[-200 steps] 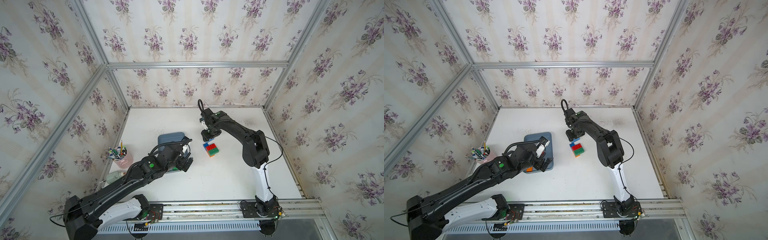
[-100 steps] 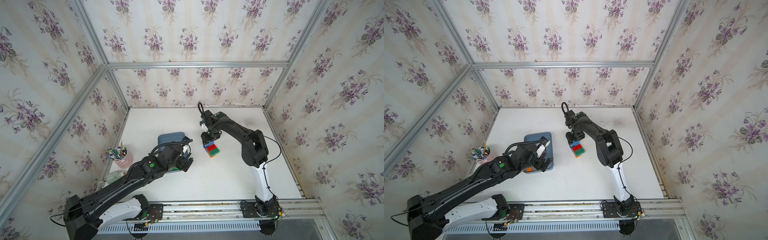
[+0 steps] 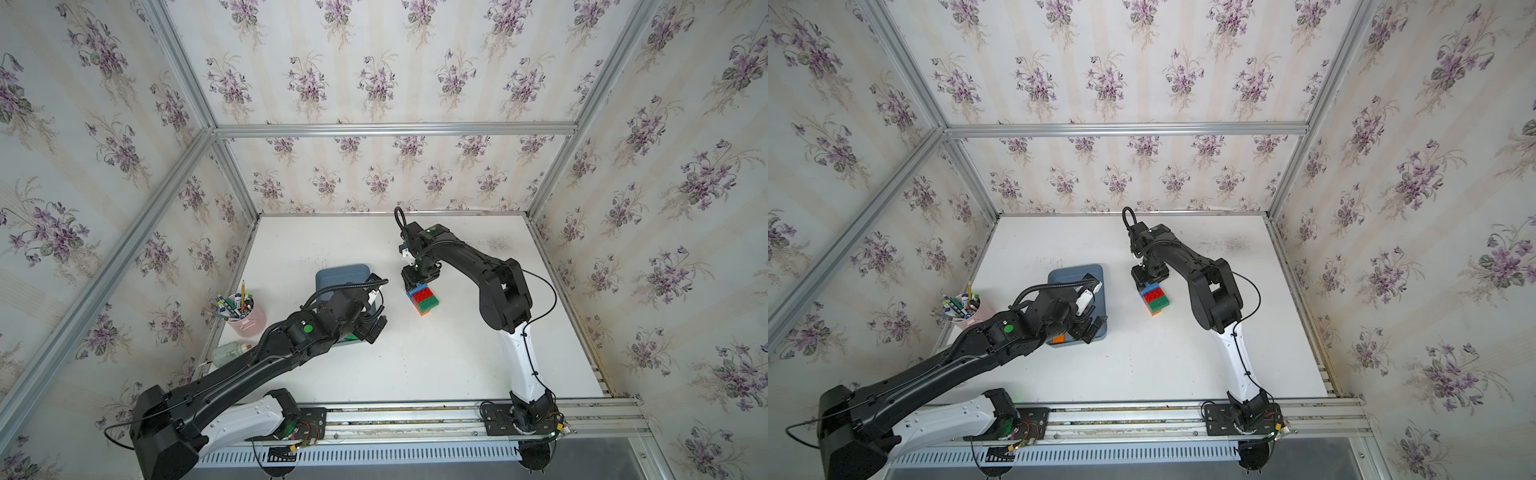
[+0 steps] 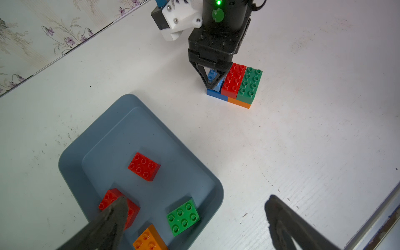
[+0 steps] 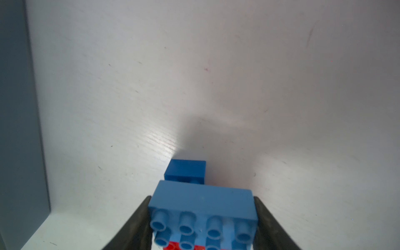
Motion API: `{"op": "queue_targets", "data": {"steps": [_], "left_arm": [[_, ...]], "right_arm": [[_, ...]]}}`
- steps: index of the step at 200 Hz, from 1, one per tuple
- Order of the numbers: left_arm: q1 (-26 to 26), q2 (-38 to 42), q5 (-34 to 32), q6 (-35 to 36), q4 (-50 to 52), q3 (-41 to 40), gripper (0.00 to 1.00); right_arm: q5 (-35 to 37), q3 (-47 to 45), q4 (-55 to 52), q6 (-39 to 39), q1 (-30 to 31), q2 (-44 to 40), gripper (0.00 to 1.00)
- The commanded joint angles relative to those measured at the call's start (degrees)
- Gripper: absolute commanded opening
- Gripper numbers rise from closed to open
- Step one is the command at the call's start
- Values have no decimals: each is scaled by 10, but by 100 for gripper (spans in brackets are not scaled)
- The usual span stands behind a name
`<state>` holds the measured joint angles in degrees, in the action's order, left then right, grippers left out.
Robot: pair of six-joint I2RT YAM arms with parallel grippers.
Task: Assemble a rectangle with lego
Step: Assemble the lego brick with the lego brick.
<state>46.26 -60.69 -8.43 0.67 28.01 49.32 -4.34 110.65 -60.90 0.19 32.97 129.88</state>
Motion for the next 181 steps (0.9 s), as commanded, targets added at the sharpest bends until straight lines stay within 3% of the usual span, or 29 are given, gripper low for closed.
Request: {"op": "queue_targets", "data": {"steps": [1,123,181], "left_arm": [[0,-2,-9,5,-12,0,100],[0,-8,-19,6,-13,-2,100],[0,-7,-20,4,-14,-3,100]], "right_arm": [[-4,1,-11,-3,-1,7,50],[13,-5,-10,6,0,20,48],[-17,5,1,10,-3,-7,47]]}}
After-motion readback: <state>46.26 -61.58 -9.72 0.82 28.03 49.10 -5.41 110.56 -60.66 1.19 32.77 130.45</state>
